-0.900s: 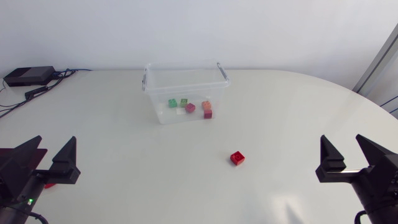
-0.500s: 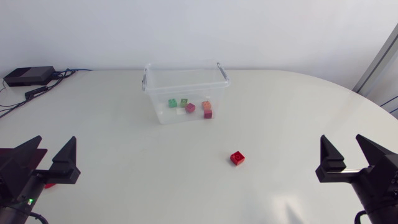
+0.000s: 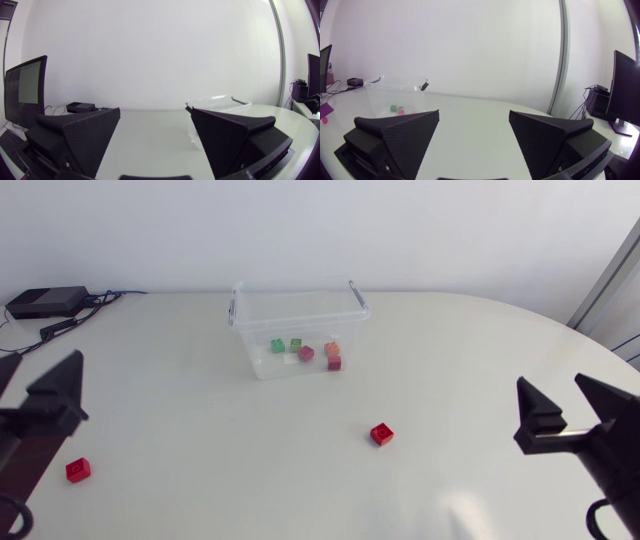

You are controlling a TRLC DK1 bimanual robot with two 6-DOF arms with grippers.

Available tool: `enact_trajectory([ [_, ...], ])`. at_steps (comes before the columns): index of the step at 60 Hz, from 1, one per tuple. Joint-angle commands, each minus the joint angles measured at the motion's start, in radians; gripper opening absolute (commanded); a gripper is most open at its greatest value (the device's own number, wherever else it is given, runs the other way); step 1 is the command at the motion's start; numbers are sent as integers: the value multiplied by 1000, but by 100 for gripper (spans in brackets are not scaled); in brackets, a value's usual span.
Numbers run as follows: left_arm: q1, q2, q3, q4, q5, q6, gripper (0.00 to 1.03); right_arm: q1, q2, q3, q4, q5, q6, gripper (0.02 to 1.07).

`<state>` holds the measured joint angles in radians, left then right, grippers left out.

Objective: Place the duplo bricks in the container

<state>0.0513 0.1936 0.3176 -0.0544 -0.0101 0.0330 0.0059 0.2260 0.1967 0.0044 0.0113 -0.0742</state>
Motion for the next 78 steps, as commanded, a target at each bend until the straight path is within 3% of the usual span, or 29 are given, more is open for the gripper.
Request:
enact_trajectory([
  [1, 4, 121, 118, -33, -7, -31, 99, 8, 153, 109, 0, -1, 21, 103],
  [8, 13, 268, 250, -125, -7, -42, 99, 39, 266, 196, -23, 1, 22, 103],
  [17, 105, 532, 442, -343, -7, -100, 99, 98, 411, 290, -76, 6, 68, 103],
  [28, 199, 825, 594, -548, -16, -28, 99, 114, 593, 345, -123, 6, 122, 103],
  [34, 248, 926, 603, -578, -16, 145, 99, 114, 670, 371, -150, 6, 134, 103],
  [45, 377, 1126, 584, -624, -14, 153, 96, 128, 759, 422, -208, 6, 185, 103],
  [49, 433, 1192, 561, -625, -13, 110, 94, 172, 783, 434, -221, 39, 208, 103],
  [54, 447, 1241, 543, -627, -37, 50, 94, 180, 822, 448, -218, 41, 257, 103],
  [60, 441, 1308, 541, -650, -119, -48, 97, 198, 866, 455, -198, 41, 292, 103],
  [66, 430, 1425, 569, -745, -174, -150, 98, 213, 892, 455, -185, 41, 312, 103],
  [78, 407, 1491, 568, -739, -189, -216, 91, 235, 897, 429, -164, 42, 320, 103],
])
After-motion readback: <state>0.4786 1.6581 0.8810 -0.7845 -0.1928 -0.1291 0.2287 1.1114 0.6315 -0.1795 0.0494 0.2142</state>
